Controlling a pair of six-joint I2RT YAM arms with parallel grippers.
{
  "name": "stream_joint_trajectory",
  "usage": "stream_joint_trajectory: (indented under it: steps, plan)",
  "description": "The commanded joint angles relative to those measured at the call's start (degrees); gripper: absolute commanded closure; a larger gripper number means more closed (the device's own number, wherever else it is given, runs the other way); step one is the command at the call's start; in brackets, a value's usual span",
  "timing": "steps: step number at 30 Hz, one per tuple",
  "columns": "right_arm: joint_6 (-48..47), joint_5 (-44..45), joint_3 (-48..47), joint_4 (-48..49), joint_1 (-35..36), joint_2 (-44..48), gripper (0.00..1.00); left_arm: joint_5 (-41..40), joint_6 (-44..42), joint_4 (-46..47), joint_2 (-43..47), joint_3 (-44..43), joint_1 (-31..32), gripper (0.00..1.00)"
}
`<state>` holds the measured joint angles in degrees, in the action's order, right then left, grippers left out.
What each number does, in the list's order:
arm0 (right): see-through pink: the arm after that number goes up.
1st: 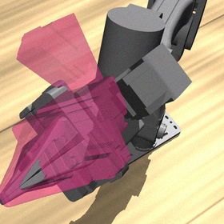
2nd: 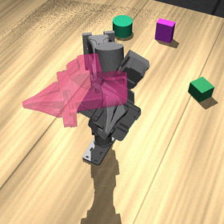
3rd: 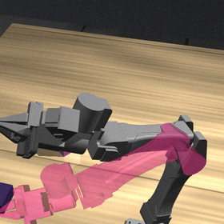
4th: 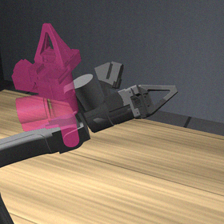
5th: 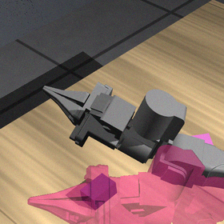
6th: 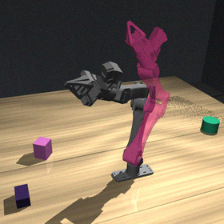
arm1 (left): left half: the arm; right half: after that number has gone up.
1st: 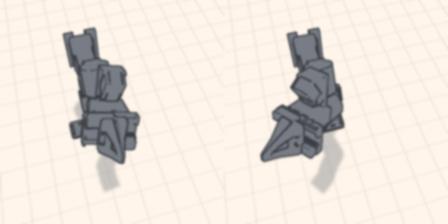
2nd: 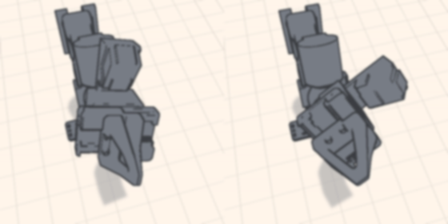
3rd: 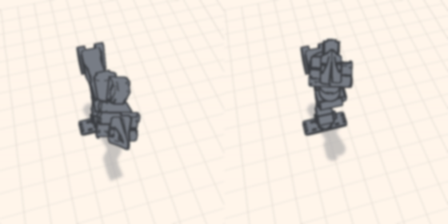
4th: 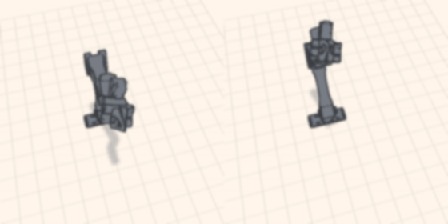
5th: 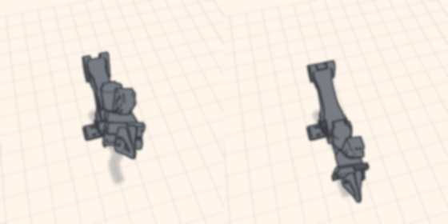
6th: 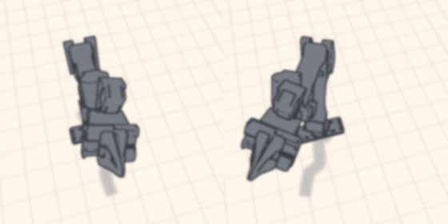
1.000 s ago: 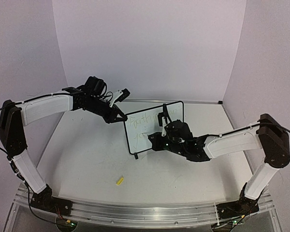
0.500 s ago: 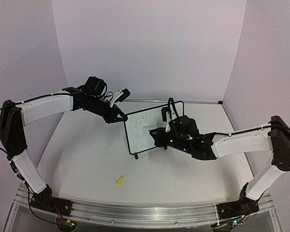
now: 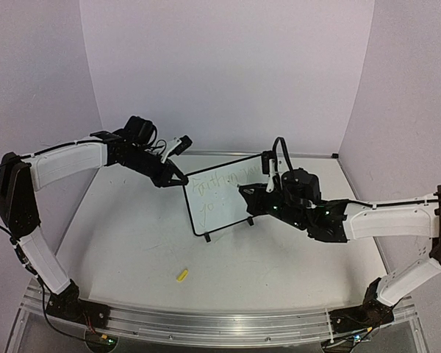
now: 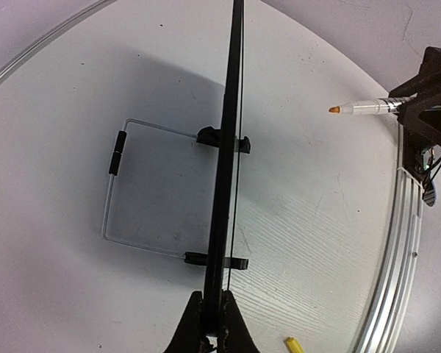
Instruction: Write a sentence on the whiteboard
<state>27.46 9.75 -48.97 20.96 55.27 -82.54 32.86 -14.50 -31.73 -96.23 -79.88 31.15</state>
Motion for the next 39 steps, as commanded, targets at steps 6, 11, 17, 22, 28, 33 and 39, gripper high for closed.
stream_joint_trajectory:
  steps: [6, 11, 17, 22, 28, 33, 39]
  plan:
    - [-2.03, 1.18, 1.21, -0.40, -0.19, 4.53, 1.00, -1.60, -0.76, -8.36, -2.76, 0.42, -1.08, 0.79]
    - [-2.55, 0.71, 2.49, -0.66, -0.22, 7.24, 1.00, -2.48, 0.36, -7.37, -1.19, 0.27, -1.18, 0.57]
    - [-2.38, 0.70, 4.82, -0.66, -0.22, 9.55, 1.00, -2.45, 5.30, 0.06, 4.27, 5.64, -1.23, 0.43]
    - [-3.17, -1.19, 6.04, -0.88, -0.20, 10.98, 1.00, -4.40, 15.56, 14.77, 11.16, 15.67, -1.19, 0.35]
    - [-3.97, -4.56, 8.45, -1.10, -0.32, 12.89, 1.00, -12.32, 25.79, 25.08, 19.35, 23.61, -1.17, 0.33]
    - [-3.92, -11.74, 10.60, -0.88, -3.21, 13.68, 1.00, -15.96, 28.75, 28.01, 21.47, 26.10, -1.20, 0.30]
    - [-4.01, -22.88, 13.44, 1.84, -10.24, 13.18, 1.00, -7.28, 23.85, 33.78, 17.39, 27.35, -1.23, 0.32]
